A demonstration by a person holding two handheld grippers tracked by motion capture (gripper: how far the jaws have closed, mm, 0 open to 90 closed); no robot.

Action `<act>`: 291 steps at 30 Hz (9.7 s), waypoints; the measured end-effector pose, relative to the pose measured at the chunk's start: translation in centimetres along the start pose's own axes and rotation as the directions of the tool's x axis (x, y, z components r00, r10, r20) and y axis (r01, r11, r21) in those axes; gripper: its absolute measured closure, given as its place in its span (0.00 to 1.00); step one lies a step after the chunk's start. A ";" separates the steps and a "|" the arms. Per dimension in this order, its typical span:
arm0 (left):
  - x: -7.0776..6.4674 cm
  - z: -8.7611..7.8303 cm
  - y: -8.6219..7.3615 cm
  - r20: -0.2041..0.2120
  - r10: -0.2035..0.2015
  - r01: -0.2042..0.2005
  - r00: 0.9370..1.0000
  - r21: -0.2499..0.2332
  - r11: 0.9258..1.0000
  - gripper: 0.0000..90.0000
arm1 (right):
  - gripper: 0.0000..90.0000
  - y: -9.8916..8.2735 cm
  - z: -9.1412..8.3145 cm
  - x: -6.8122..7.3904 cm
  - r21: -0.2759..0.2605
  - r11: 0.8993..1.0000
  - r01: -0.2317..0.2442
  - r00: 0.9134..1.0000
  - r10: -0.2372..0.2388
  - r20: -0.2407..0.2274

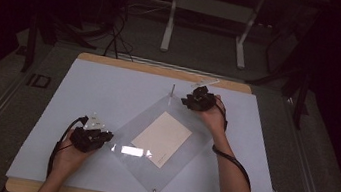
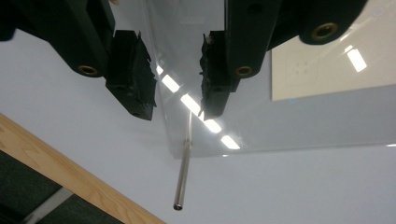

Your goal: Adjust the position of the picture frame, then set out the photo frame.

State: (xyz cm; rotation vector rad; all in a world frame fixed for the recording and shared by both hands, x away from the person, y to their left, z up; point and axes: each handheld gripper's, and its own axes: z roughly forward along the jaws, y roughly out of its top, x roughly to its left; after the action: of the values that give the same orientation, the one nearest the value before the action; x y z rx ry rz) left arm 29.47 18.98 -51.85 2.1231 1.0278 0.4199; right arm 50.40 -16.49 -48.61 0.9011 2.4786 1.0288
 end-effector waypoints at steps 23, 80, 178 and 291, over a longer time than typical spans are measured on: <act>-0.1 0.7 -0.1 -0.008 -0.027 0.027 1.000 -0.025 0.999 0.91 | 0.91 3.4 7.3 0.2 -0.020 0.997 -0.071 0.997 0.071 0.012; 10.2 6.3 9.5 0.010 -0.128 0.128 0.992 -0.018 0.992 0.92 | 0.90 -4.1 -4.1 -1.2 0.013 0.950 -0.313 0.950 0.313 0.010; 10.0 7.6 7.1 0.073 -0.188 0.198 0.979 -0.173 0.965 0.84 | 0.94 -8.3 -4.3 -0.3 -0.194 0.947 -0.258 0.956 0.279 0.091; 11.9 10.4 8.9 0.074 -0.393 0.400 0.916 -0.143 0.905 0.93 | 0.80 -6.2 -15.6 10.9 -0.147 0.984 -0.098 0.948 0.048 -0.314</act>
State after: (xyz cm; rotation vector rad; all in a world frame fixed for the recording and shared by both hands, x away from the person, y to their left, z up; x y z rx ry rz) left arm 47.61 19.67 -52.64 1.7203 1.3212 0.2422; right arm 31.79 -20.95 -42.72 0.8413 2.5746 1.4753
